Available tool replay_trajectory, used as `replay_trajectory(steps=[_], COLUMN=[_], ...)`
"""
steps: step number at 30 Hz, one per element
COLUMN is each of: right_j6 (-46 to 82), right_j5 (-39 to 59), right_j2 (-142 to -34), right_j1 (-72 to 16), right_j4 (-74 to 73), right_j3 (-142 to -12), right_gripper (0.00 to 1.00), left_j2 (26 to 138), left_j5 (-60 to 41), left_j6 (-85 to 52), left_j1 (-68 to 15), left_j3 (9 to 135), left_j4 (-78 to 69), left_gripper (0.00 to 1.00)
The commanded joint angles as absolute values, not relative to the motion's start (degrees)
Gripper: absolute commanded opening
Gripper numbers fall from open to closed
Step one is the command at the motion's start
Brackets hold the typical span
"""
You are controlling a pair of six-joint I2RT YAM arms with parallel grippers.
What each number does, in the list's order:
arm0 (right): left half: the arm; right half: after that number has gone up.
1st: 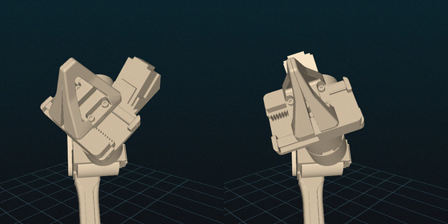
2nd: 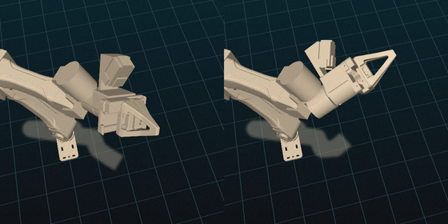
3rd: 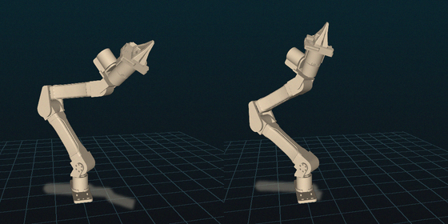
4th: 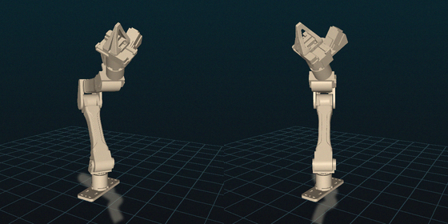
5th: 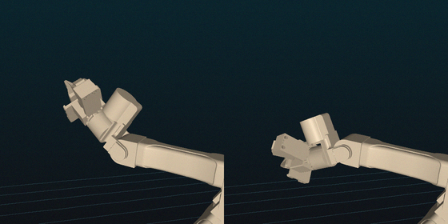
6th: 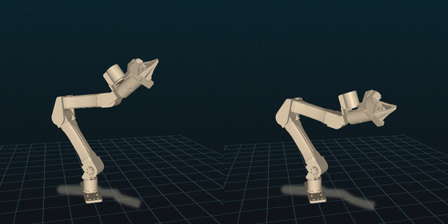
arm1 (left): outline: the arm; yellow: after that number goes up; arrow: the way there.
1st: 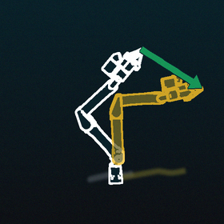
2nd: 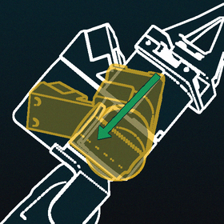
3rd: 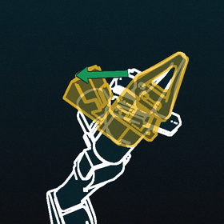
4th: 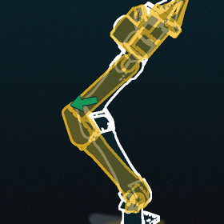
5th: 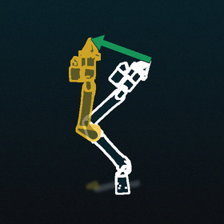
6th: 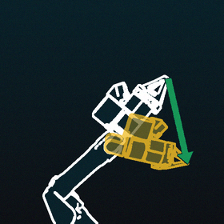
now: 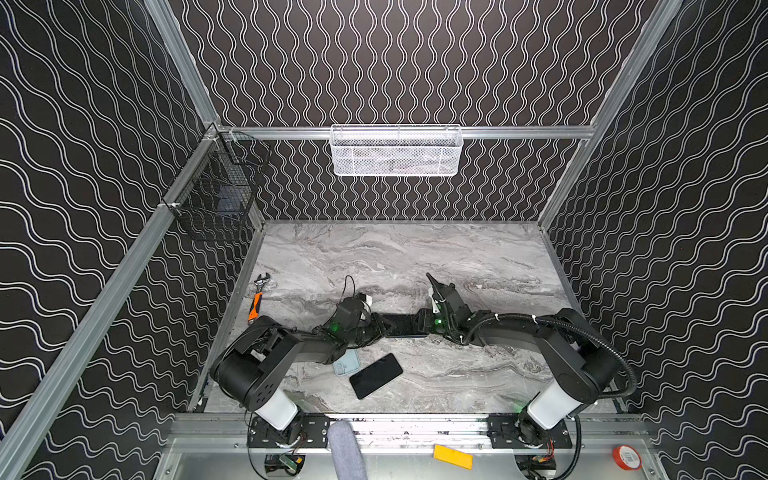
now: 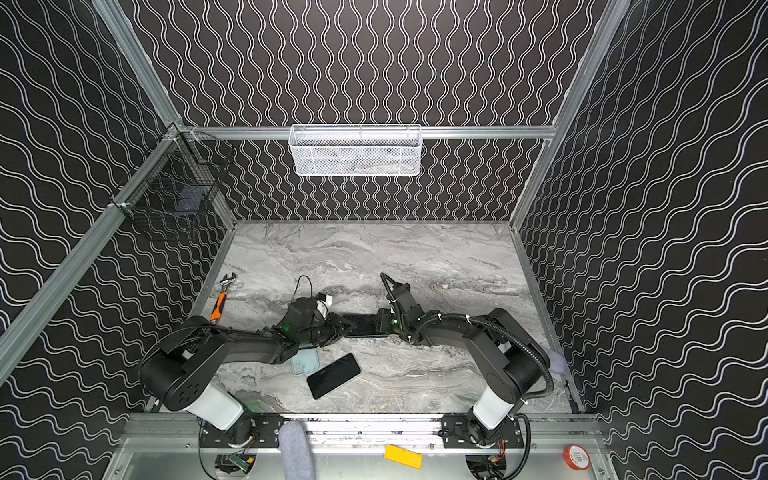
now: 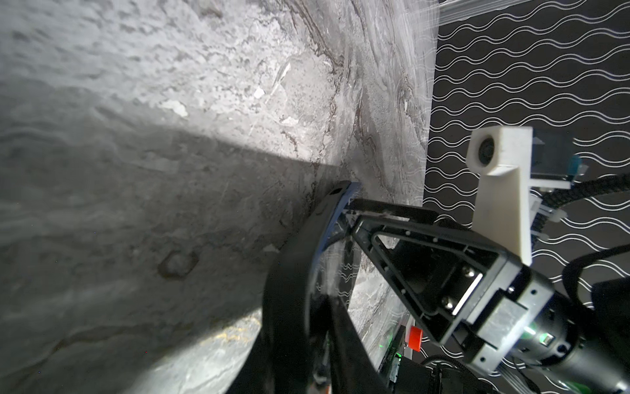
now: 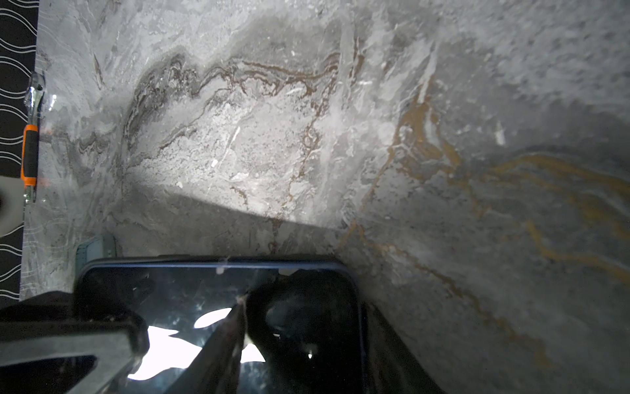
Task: Put the phone into the phone case
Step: 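Lift the cased phone with the left gripper while the right gripper withdraws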
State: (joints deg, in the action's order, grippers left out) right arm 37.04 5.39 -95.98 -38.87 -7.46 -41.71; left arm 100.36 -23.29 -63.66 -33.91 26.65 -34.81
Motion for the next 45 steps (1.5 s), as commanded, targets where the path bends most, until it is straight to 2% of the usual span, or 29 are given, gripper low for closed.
replay_trajectory(steps=[1,6,9,12,18,25,37,45], right_j6=[36.6,37.4,37.7,37.8,37.6,36.2,33.2,39.9], right_j5=[6.5,6.6,6.1,5.2,2.0,2.8,21.0,43.3], right_j2=[-97.2,-96.4,-95.0,-92.4,-84.5,-71.8,-56.2,-49.4], right_j1=[-39.2,-39.1,-39.1,-39.0,-37.0,-29.6,-12.7,-4.4], right_j4=[3.8,3.4,3.8,4.9,8.7,11.5,11.2,-1.7], right_j3=[-40.9,-40.7,-41.0,-41.7,-42.8,-41.5,-41.2,-39.2], right_gripper=[0.55,0.59,0.63,0.67,0.72,0.74,0.74,0.76], left_j2=[100.3,99.0,97.9,96.9,95.4,93.0,90.3,90.4], left_j5=[-24.8,-24.3,-24.2,-23.9,-24.1,-26.3,-37.0,-48.3], left_j6=[-62.6,-62.2,-61.6,-61.2,-60.6,-59.7,-54.7,-60.1], left_j1=[-34.0,-34.1,-34.1,-34.1,-34.1,-34.0,-33.1,-31.5], left_j3=[26.8,26.3,26.2,26.1,26.4,29.5,44.9,51.6], left_j4=[-39.8,-39.5,-38.3,-37.0,-35.7,-35.1,-28.5,-35.8], left_gripper=[0.18,0.12,0.04,0.0,0.0,0.0,0.0,0.0])
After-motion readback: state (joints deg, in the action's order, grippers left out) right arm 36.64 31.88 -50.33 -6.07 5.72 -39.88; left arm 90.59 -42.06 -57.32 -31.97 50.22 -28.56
